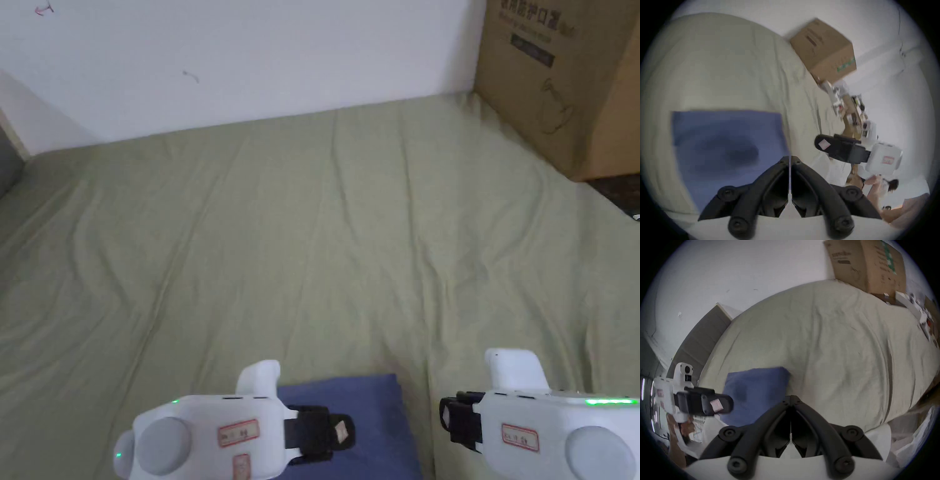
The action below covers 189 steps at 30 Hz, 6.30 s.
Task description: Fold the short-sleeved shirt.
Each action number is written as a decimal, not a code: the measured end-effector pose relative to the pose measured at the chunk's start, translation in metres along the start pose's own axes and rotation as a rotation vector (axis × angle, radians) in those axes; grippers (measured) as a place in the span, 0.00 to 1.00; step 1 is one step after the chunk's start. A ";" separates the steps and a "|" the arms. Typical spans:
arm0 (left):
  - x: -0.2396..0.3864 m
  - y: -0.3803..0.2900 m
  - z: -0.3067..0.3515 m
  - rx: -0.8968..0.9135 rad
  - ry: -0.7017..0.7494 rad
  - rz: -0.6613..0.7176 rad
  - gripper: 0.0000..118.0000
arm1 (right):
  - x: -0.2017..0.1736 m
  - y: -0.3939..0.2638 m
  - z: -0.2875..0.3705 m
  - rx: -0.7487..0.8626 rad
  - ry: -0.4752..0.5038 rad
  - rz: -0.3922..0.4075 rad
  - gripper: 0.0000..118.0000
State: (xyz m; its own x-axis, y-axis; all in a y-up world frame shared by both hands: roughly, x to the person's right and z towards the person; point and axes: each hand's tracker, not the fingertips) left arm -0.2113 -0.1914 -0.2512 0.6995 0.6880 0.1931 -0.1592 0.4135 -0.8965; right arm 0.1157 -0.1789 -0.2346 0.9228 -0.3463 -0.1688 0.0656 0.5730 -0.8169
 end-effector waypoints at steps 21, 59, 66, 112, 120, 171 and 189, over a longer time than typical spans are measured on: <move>-0.137 -0.044 0.071 0.138 -0.060 0.308 0.52 | -0.074 -0.006 -0.107 -0.282 0.097 0.157 0.00; -0.208 0.057 0.148 -0.014 0.368 0.137 0.18 | -0.085 0.024 -0.073 -0.178 0.094 0.117 0.00; -0.248 0.111 0.222 -0.188 1.041 -0.068 0.18 | -0.091 0.021 -0.090 -0.230 0.074 0.120 0.00; 0.097 -0.010 0.161 0.605 0.727 -0.327 0.00 | -0.080 0.028 0.032 0.219 -0.087 0.227 0.00; 0.153 -0.018 0.155 0.767 0.760 -0.498 0.00 | -0.100 0.057 0.085 0.480 -0.207 0.186 0.00; 0.179 -0.021 0.154 0.878 0.812 -0.507 0.99 | -0.120 0.042 0.126 0.737 -0.246 0.271 0.95; 0.172 -0.014 0.145 0.838 0.911 -0.419 0.99 | -0.114 0.042 0.122 0.710 -0.234 0.245 0.95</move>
State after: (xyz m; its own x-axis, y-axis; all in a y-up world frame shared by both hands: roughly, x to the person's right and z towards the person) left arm -0.1899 0.0077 -0.1471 0.9664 -0.0949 -0.2389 0.0328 0.9673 -0.2514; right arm 0.0596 -0.0242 -0.1822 0.9931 -0.0282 -0.1136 0.0038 0.9777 -0.2099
